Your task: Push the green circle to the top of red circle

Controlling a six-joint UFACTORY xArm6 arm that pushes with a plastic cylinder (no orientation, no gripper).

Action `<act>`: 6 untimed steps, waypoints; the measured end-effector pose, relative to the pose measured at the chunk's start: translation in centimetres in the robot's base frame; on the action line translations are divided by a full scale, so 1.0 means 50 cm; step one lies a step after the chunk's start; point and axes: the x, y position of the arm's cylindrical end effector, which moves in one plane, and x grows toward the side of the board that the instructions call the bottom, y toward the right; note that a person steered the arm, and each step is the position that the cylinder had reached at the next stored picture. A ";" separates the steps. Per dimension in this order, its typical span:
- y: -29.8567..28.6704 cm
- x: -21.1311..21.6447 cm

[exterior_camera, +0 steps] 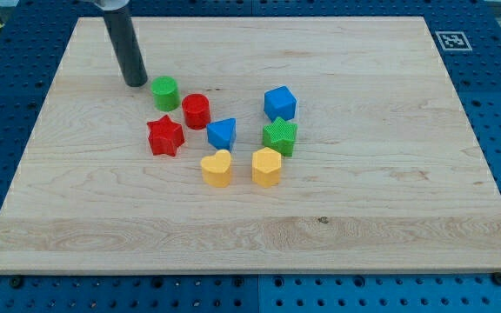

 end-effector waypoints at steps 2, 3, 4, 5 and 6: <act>0.100 0.082; 0.130 0.082; 0.161 0.082; 0.185 0.078; 0.177 0.062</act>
